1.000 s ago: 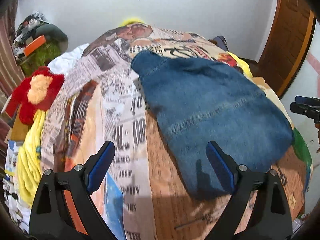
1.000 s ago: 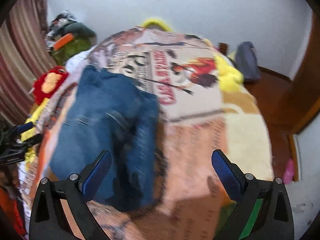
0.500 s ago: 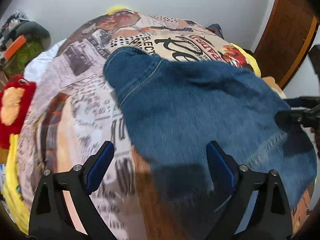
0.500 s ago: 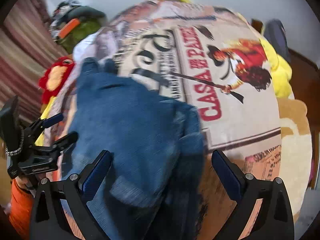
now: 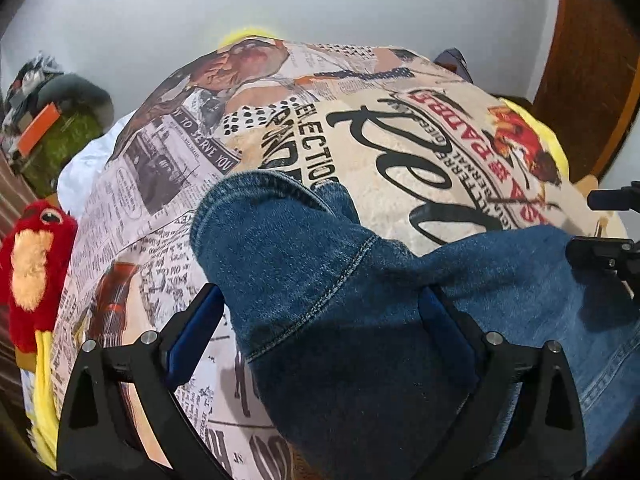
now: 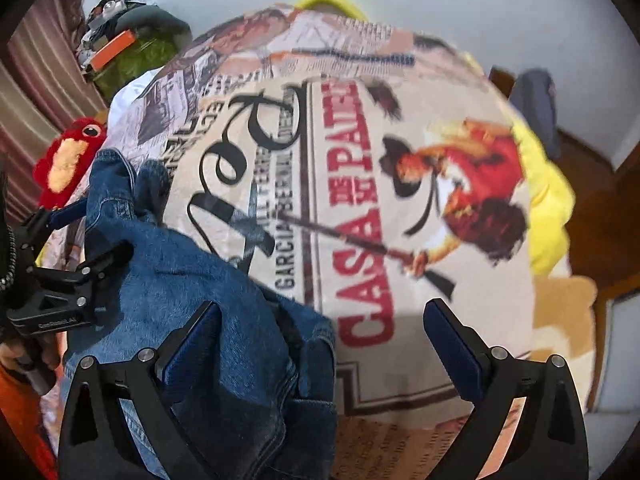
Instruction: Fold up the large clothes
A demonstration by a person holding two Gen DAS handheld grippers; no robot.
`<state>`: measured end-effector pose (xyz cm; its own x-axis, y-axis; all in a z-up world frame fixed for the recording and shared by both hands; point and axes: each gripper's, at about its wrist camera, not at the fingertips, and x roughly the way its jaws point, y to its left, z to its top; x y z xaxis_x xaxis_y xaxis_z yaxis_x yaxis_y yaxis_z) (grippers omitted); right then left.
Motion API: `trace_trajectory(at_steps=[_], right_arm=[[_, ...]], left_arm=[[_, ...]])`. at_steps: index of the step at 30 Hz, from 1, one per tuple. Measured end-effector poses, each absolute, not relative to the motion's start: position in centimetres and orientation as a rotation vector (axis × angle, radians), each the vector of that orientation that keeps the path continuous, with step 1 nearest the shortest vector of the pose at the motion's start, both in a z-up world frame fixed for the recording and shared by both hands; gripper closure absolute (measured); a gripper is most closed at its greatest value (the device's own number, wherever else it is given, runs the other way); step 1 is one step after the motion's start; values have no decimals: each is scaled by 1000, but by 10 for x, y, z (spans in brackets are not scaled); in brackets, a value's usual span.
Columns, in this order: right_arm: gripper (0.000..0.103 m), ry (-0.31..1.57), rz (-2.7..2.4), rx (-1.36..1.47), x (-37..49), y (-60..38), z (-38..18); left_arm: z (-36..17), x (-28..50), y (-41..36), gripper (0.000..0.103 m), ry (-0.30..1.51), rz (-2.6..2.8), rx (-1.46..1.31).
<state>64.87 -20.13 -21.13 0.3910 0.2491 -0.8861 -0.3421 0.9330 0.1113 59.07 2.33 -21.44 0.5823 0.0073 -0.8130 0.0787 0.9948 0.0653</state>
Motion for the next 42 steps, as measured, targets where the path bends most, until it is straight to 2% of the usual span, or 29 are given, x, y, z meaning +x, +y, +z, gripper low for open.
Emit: trace_trajectory(at_steps=[9,16,20,28,33,42], right_arm=[[2,961,438,-70,600,-209,-148],[2,1006,543,-63,544,-218,-159],[2,1055,532,-56,527,-229,-185],[0,1264,565,351,538,-265,-242],[0,1298,627,348,549,-254,-254],[0,1398,688,398,578,-224,-278]], left_arm=[[-164,538,22,4,826,-48,148],[-147,488,18,4,792,-87,175],[-161,463,23,4,838,-93,104],[-214,452,46,3,1017,-145,-219],[-237,466,57,3,1090,-222,-472],[-254,496,35,1,1148,-304,-540]])
